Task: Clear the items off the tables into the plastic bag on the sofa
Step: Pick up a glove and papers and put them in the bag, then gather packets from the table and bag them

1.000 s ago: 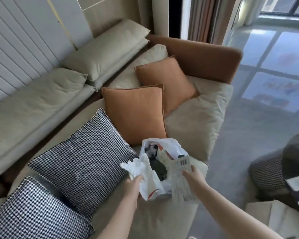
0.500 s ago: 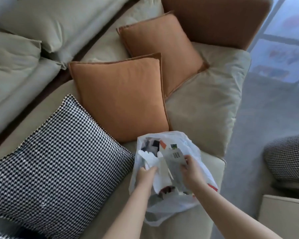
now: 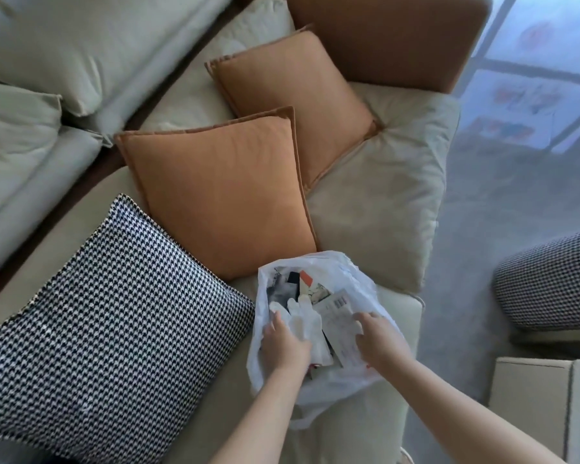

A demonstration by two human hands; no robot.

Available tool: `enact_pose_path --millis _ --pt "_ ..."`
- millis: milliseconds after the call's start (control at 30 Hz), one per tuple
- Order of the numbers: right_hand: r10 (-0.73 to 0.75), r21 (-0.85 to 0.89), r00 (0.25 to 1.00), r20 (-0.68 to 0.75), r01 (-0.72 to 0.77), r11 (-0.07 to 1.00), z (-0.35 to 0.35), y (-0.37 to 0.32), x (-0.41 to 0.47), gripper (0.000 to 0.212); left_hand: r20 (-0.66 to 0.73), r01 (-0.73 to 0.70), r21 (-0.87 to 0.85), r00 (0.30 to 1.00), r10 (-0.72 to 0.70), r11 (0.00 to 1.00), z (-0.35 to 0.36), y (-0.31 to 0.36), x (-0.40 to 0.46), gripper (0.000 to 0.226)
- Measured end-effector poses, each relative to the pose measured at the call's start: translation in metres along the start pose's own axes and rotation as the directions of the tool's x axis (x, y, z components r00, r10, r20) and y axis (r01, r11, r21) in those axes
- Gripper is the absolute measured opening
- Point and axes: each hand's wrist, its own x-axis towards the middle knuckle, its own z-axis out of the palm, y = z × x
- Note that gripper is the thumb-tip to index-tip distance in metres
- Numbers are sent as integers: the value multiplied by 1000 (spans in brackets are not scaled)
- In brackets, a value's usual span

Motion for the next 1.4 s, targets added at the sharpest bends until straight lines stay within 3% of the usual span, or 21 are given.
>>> enact_pose_path --millis 67,233,533,733,1067,1300,1400 --pt "12 59 999 -35 -9 998 -5 5 -17 50 10 -73 22 997 73 997 -6 8 -16 58" --pt "95 145 984 -151 -73 987 -9 36 -74 37 237 -315 24 924 301 949 1 35 -65 41" --pt "361 310 884 -297 -268 912 13 127 -177 31 510 -707 272 681 525 653 67 62 -167 34" --pt "550 464 779 -301 -384 798 52 191 -255 30 611 -812 321 571 548 487 116 60 -240 33" --pt "711 642 651 -265 -431 634 129 293 -414 28 722 -905 325 425 546 274 206 15 -405 34" --pt "838 766 524 -152 -474 435 203 346 -541 28 806 -943 296 333 490 153 259 -38 -524 31" --pt "881 818 468 -66 -481 317 238 366 -581 27 846 -958 279 274 457 57 287 -58 -559 31"
